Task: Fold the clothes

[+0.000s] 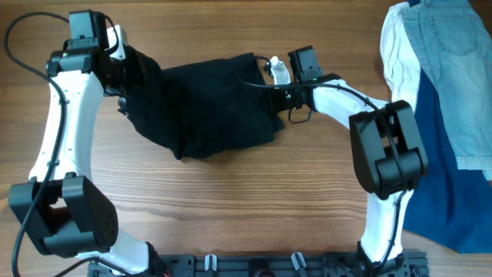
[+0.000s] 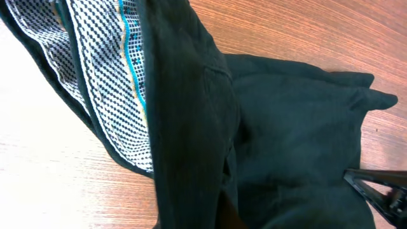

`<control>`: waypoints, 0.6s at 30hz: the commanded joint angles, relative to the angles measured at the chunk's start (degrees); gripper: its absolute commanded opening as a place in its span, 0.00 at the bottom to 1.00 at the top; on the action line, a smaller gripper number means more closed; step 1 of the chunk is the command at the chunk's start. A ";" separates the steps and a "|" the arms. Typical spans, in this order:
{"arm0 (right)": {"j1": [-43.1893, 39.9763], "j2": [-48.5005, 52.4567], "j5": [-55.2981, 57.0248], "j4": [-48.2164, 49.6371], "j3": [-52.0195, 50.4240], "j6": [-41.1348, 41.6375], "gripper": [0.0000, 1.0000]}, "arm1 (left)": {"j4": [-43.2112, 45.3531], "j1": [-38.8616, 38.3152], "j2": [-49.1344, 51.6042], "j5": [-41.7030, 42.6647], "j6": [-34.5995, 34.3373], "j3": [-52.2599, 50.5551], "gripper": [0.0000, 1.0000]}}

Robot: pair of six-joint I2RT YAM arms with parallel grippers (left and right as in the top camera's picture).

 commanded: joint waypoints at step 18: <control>-2.91 3.41 -4.28 1.73 0.79 4.07 0.04 | 16.52 -28.09 12.52 -0.76 -17.31 1.11 0.04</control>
